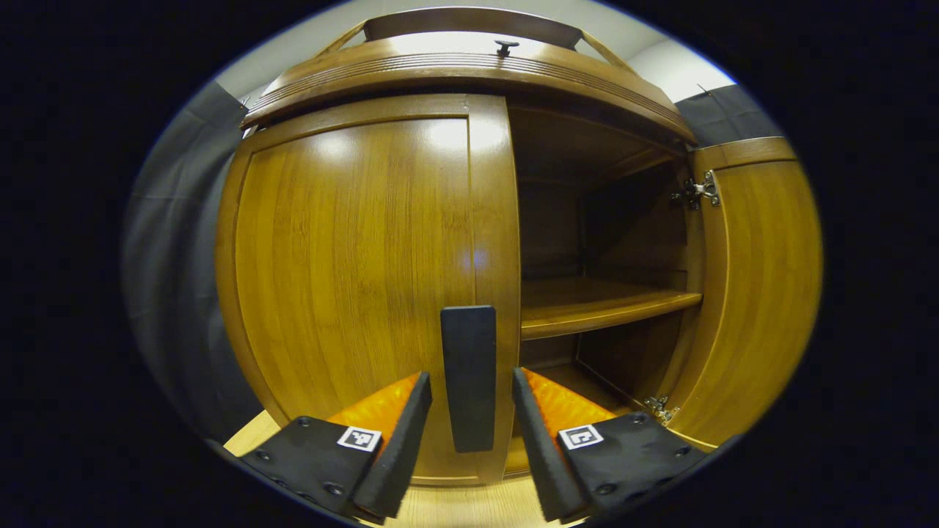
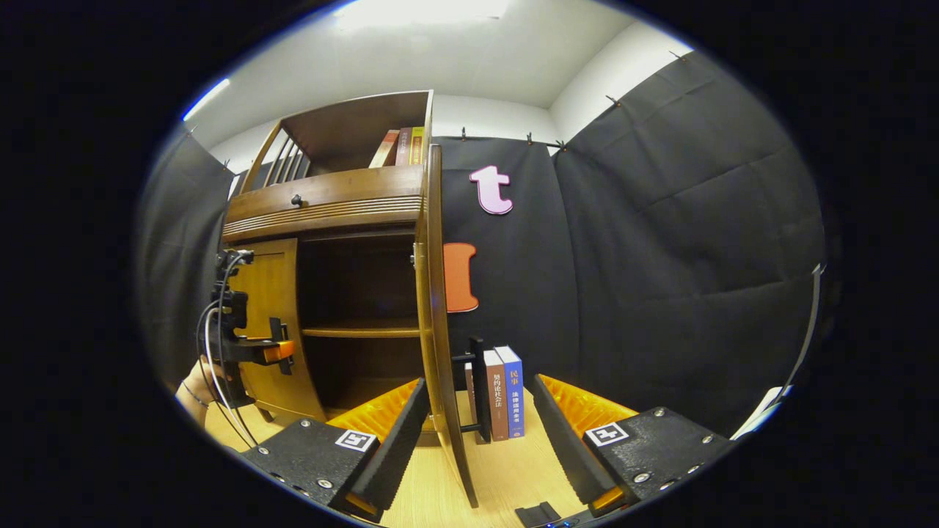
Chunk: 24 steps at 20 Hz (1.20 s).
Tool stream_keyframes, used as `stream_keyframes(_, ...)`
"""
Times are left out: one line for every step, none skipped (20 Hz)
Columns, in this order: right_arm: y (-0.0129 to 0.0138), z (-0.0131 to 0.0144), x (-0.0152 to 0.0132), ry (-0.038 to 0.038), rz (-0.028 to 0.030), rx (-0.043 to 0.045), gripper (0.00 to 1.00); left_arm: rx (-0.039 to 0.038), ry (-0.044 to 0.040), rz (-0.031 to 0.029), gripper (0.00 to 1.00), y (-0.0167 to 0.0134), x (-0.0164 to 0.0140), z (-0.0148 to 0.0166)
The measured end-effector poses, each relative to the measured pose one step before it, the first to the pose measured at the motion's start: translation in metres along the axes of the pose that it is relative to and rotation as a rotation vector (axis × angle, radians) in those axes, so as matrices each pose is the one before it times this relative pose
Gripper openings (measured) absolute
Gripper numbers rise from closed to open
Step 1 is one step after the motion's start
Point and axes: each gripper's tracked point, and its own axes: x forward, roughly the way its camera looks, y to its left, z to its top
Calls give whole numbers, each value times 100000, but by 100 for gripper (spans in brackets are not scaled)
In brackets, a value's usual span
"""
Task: Open the right door of the double-door shoe cabinet with the right hand, and open the left door with the left hand.
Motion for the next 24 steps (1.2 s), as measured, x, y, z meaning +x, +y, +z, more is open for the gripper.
stream_keyframes(172, 104, -120, -276, 399, -606, 88, -414, 514, -281, 70, -55, 268, -176)
stream_keyframes(127, 7, -47, -284, 369, -575, 88, -321, 416, -313, 65, -133, 116, -133)
stream_keyframes(141, -59, -148, -110, 301, -428, 88, -262, -26, -842, 60, -250, 48, -101)
stream_keyframes(89, -92, 118, 187, 350, -28, 88, -27, -159, 84, 59, -81, 179, 86)
stream_keyframes(135, -98, 50, 269, 357, 328, 88, 344, 20, -197, 54, -24, 165, -34)
stream_keyframes(-7, -118, 135, 328, 241, 368, 92, 177, -153, -147, 49, -12, 31, 47)
stream_keyframes(32, -166, 32, 261, 133, 289, 96, 532, 105, 1103, 43, 358, -51, -53)
stream_keyframes(12, -21, 7, 79, 80, 208, 88, -1118, -629, -1274, 38, -121, -134, -301)
stream_keyframes(-9, -65, -109, 93, -121, 225, 88, 32, 451, -652, 40, -106, 258, 320)
stream_keyframes(-12, -115, 185, 142, -6, 226, 88, -147, 540, -657, 40, -54, -127, -71)
stream_keyframes(30, -55, -75, 183, 105, 174, 88, 4, 1171, 135, 41, 46, -59, -259)
stream_keyframes(54, -24, 156, 127, 96, 30, 88, 441, 900, 133, 40, 12, -71, -80)
stream_keyframes(75, 18, 25, 175, 86, -142, 88, -1386, -1037, -655, 38, -3, 62, 122)
stream_keyframes(45, -82, -29, 220, 101, -95, 88, -951, 623, -1310, 35, 7, -155, -105)
stream_keyframes(58, -14, -182, 123, 170, 20, 88, -640, 660, -1111, 36, 36, -313, -146)
stream_keyframes(45, 70, -63, -89, 149, 80, 88, -975, 416, -571, 36, -93, -297, -249)
stream_keyframes(30, 16, -96, -92, -68, 41, 88, 650, 384, -152, 36, 92, -240, -22)
stream_keyframes(-77, 61, -99, 50, -155, 107, 88, -388, -105, -747, 36, -29, -421, 48)
stream_keyframes(12, -92, -132, 129, -36, 186, 88, -177, -609, -832, 29, -102, -335, 73)
stream_keyframes(133, 26, -164, 69, 86, 165, 88, -129, -81, -758, 29, 1, -534, 17)
stream_keyframes(99, -83, -110, 245, 160, -8, 88, 280, -387, -732, 29, 98, -667, 87)
stream_keyframes(109, 0, 233, 299, 172, -252, 88, 396, -71, -641, 31, 52, -694, 7)
stream_keyframes(222, -10, 24, 212, 229, -184, 88, 34, -81, -970, 31, -135, -480, -128)
stream_keyframes(191, 41, -43, 87, 415, 83, 88, -293, -310, -1300, 29, -32, -591, 56)
